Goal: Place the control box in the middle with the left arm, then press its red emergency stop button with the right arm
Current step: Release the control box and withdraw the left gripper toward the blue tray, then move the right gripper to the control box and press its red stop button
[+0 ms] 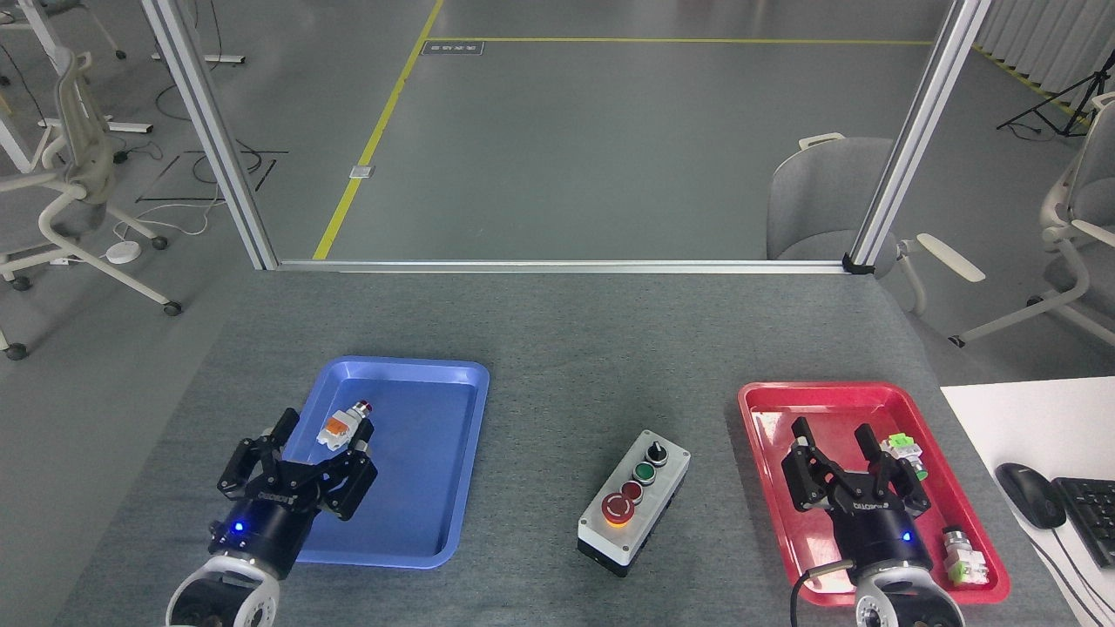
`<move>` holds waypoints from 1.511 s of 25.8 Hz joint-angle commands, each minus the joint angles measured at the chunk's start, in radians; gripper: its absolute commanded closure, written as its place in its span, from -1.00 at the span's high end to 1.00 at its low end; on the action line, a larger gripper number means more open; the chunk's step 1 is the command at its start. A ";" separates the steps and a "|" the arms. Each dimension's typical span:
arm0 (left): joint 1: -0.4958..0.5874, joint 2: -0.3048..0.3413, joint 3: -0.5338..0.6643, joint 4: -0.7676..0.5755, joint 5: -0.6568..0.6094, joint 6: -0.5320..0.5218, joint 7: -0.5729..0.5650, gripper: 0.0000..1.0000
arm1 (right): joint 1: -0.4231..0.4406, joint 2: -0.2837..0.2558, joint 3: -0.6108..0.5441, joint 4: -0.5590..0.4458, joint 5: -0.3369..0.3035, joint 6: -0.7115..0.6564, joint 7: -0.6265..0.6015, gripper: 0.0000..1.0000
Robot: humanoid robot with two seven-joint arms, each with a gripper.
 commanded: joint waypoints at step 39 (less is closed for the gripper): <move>-0.138 -0.054 0.065 0.199 0.006 0.243 -0.007 0.98 | -0.173 0.005 0.264 0.292 0.100 -0.564 0.118 -1.00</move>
